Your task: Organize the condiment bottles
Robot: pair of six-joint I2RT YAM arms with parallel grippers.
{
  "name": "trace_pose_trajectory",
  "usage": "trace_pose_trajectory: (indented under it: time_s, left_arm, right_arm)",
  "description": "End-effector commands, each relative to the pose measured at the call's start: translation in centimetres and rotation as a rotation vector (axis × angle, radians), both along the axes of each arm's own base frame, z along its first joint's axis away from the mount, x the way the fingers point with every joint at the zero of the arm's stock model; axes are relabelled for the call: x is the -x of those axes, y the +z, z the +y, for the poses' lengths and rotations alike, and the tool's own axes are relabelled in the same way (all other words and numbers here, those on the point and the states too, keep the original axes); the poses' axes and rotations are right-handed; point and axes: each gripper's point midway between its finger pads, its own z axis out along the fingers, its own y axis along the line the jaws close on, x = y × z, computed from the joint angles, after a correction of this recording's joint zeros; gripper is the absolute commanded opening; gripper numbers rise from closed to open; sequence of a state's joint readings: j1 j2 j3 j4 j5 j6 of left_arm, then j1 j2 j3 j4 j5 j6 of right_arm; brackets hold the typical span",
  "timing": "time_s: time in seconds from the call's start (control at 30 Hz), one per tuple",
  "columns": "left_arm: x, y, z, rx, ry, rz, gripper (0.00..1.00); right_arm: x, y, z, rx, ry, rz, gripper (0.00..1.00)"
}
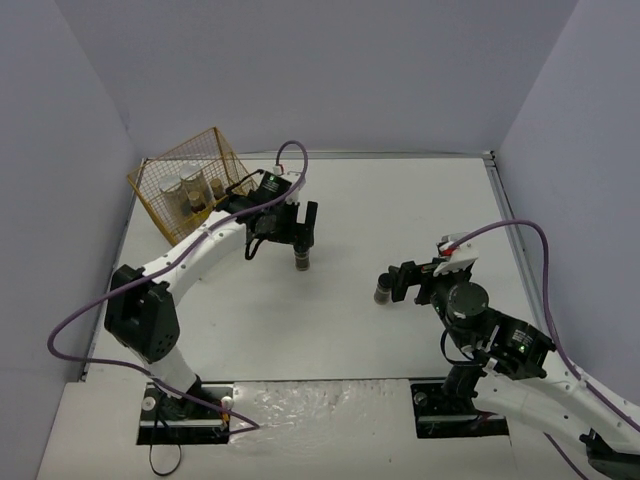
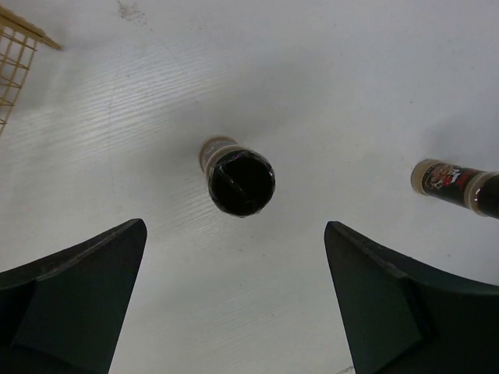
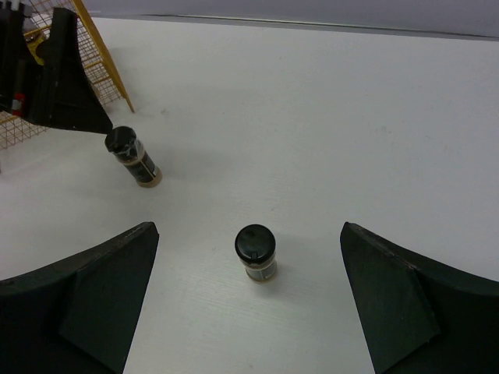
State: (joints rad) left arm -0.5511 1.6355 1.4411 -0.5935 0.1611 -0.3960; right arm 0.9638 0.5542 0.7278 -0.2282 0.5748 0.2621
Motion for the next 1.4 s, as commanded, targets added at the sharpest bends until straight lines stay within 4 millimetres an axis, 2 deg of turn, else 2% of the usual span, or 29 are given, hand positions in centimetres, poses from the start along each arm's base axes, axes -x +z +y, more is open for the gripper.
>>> trace_pose_trajectory:
  time_s: [0.0,0.23,0.37,0.5,0.77,0.83,0.93,1.0,1.07,1.17,1.23,1.37]
  left_arm:
    - [-2.3,1.5,-2.0,0.010,0.003,-0.096,0.95]
    - [-2.8,-1.9,-3.5,-0.041,0.015,-0.035,0.88]
    - [-2.9,-2.7,-3.5,-0.061,0.035,-0.022,0.82]
    - [-3.1,-2.6,-3.1,-0.080,0.063,-0.028,0.73]
    - [-2.4,-1.4,-2.4,-0.092,0.086,-0.043,0.55]
    - [-2.3,-1.1,-2.3,-0.089,0.089,-0.048,0.45]
    - [-2.2,-1.1,-2.3,-0.087,0.090,-0.045,0.39]
    - [-2.0,-1.0,-2.3,-0.083,0.089,-0.042,0.30]
    - [-1.6,-0.2,-2.3,-0.069,0.087,-0.043,0.17]
    - [-1.1,1.3,-1.7,-0.063,0.092,-0.057,0.10]
    - [-0.6,2.5,-0.4,-0.080,0.106,-0.063,0.10]
    - [-0.7,5.4,3.7,-0.096,0.185,-0.084,0.10]
  right_arm:
    - [-0.3,1.8,-0.1,-0.078,-0.030,-0.051,1.00]
    - [-0.2,1.8,-0.1,-0.084,-0.030,-0.052,1.00]
    - [-0.2,1.7,-0.1,-0.083,-0.029,-0.051,1.00]
    - [-0.3,1.7,-0.1,-0.082,-0.029,-0.050,1.00]
    - [-0.3,1.5,0.1,-0.075,-0.028,-0.045,1.00]
    - [-0.4,1.5,0.2,-0.071,-0.028,-0.043,1.00]
    - [-0.4,1.4,0.3,-0.066,-0.026,-0.041,1.00]
    - [-0.4,1.4,0.3,-0.066,-0.023,-0.040,1.00]
    - [-0.4,1.4,0.3,-0.067,-0.025,-0.041,1.00]
    - [-0.4,1.4,0.3,-0.067,-0.025,-0.040,1.00]
    - [-0.4,1.4,0.3,-0.068,-0.023,-0.041,1.00]
    - [-0.4,1.4,0.3,-0.068,-0.021,-0.042,1.00]
